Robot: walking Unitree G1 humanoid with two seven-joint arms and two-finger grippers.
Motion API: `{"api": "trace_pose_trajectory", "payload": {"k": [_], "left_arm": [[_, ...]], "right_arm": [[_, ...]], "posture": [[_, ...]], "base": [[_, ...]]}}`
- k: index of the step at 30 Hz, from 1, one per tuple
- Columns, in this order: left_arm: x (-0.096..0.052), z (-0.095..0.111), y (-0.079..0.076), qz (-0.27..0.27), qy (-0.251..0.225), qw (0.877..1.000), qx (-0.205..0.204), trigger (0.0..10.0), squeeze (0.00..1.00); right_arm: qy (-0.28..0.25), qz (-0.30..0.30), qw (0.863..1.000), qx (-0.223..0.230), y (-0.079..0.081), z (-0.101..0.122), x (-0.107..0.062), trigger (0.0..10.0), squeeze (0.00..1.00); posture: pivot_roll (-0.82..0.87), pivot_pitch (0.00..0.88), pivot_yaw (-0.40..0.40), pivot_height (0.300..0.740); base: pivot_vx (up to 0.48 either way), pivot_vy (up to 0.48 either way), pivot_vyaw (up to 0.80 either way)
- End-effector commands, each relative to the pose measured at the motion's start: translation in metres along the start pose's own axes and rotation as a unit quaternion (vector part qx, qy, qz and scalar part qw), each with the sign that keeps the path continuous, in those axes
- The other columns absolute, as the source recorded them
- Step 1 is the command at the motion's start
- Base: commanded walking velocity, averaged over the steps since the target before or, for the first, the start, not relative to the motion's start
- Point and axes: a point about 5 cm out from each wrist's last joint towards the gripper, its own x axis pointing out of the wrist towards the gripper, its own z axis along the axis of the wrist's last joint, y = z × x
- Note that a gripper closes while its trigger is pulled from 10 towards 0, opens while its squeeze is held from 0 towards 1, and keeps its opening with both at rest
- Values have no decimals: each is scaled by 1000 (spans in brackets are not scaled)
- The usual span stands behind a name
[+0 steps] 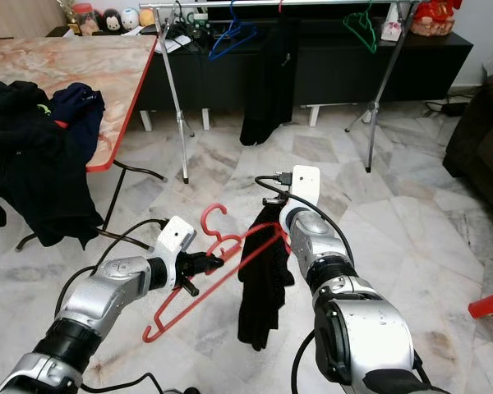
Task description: Hang hanger
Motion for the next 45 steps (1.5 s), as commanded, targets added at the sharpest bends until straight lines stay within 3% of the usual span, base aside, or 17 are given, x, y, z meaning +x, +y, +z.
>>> {"api": "trace_pose_trajectory", "payload": {"k": [1,8,13,23,32,39,45], "left_arm": [[-3,6,10,37,-17,999,4,10000,0],[-7,7,6,11,-35,999,15,10000,0],[-11,8,-6,-46,-48,998,14,10000,0],[-10,11,-9,-54,-65,996,1,10000,0],[-5,2,-7,-35,-33,999,-4,10000,0],[-6,-13,-14,-70,11,998,3,10000,0],[-10,-11,-24,-119,-3,993,2,10000,0]], "right_arm": [[-15,-7,1000,-9,-3,8,-1,10000,0],[-8,-28,999,-33,-12,0,-2,10000,0],[11,-48,995,-86,-22,-16,-4,10000,0],[27,-57,995,-79,-23,-28,-6,10000,0],[21,-62,996,-65,-21,-26,-5,10000,0],[9,-70,996,-47,-22,-17,-4,10000,0],[11,-70,997,-44,-21,-17,-4,10000,0]], "posture": [[-51,42,-7,740],[-52,43,-9,740],[-49,38,-13,740],[-48,35,-15,740],[-48,29,-17,740],[-49,25,-18,740],[-48,20,-20,740]], "base": [[0,0,0],[0,0,0],[0,0,0],[0,0,0],[0,0,0],[0,0,0],[0,0,0]]}}
